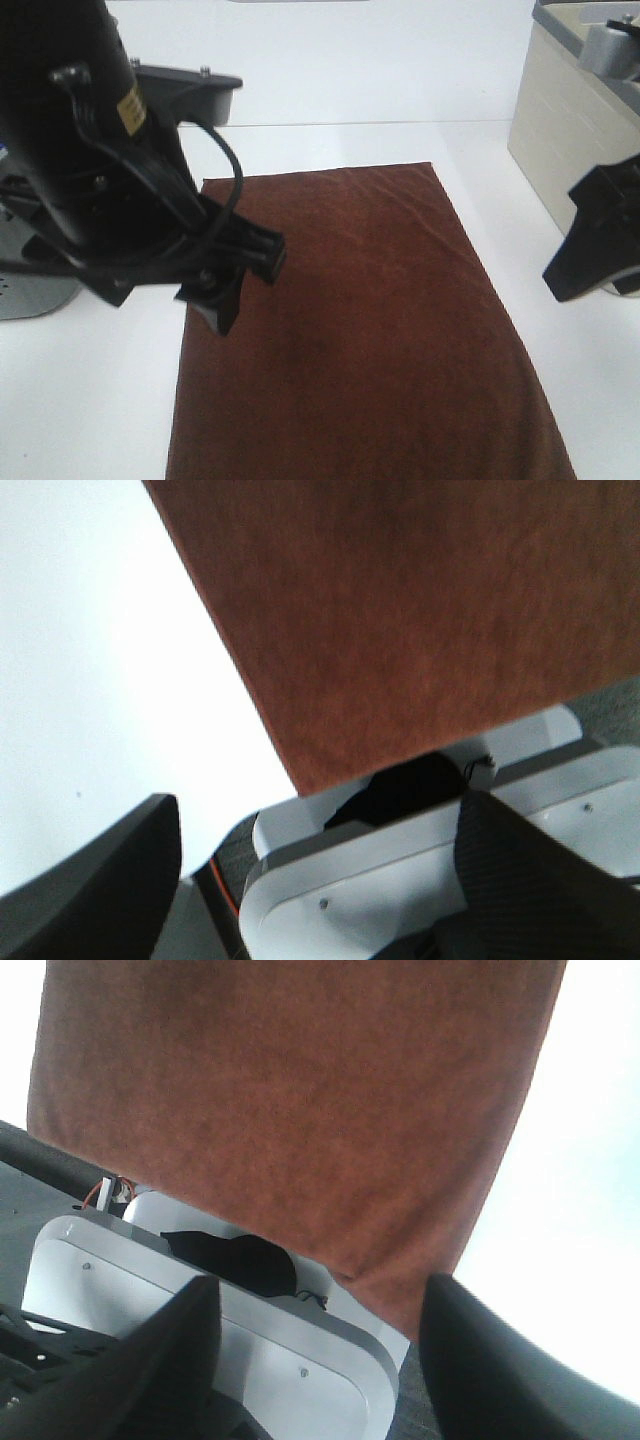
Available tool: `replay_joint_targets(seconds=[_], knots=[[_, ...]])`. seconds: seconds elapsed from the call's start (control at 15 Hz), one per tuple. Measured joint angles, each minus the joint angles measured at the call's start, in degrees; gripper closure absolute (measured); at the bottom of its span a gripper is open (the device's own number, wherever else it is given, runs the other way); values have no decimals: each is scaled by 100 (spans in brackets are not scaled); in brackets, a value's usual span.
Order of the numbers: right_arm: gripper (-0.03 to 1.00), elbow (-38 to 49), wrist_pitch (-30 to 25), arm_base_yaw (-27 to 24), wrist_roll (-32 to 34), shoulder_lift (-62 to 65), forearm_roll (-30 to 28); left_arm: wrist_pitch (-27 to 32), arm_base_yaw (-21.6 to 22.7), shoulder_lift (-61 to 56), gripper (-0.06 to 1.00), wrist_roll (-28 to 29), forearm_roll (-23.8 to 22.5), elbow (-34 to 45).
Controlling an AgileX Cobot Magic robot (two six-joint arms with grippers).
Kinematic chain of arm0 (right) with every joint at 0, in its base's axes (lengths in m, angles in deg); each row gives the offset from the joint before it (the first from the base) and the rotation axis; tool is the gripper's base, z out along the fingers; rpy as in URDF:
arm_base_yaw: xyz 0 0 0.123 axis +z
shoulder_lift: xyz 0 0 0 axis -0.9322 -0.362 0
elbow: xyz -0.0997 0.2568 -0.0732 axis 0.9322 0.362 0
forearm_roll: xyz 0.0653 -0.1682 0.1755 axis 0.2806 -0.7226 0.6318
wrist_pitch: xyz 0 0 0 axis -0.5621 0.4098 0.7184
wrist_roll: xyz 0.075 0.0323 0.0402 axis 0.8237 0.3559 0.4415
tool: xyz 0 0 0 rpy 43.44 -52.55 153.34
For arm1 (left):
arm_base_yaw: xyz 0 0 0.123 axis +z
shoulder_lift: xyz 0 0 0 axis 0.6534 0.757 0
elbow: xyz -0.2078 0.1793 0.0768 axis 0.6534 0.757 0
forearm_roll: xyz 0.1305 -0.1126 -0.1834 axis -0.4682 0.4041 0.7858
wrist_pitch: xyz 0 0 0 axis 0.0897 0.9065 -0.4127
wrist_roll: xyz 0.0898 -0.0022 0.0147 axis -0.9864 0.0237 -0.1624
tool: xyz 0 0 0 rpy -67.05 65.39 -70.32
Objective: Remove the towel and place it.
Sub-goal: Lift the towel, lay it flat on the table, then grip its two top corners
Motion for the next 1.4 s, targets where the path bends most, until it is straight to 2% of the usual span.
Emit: replay_joint_targets(seconds=[0.2, 0.47, 0.6, 0.87, 1.0, 1.2, 1.4], knots=[[40, -756, 52, 0, 0, -825, -17, -498, 590, 0, 22, -327, -23, -246], [40, -2057, 172, 0, 0, -2023, -97, -1765, 1518, 11, 22, -556, 63, -246], [42, -2785, 201, 0, 0, -2578, -178, -2114, 1942, 166, 22, -688, 109, -304], [47, -4228, 304, 0, 17, -3816, -395, -2166, 2401, 1192, 22, -882, 109, -1060], [47, -5059, 309, 0, 92, -4710, -636, -2063, 2464, 2108, 22, -911, 109, -1908], [47, -5913, 321, 0, 97, -5632, -1129, -1576, 2464, 3168, 22, -991, 155, -3220], [47, -6543, 796, 0, 212, -6543, -1558, -1180, 2464, 4097, 22, -980, 275, -4383]])
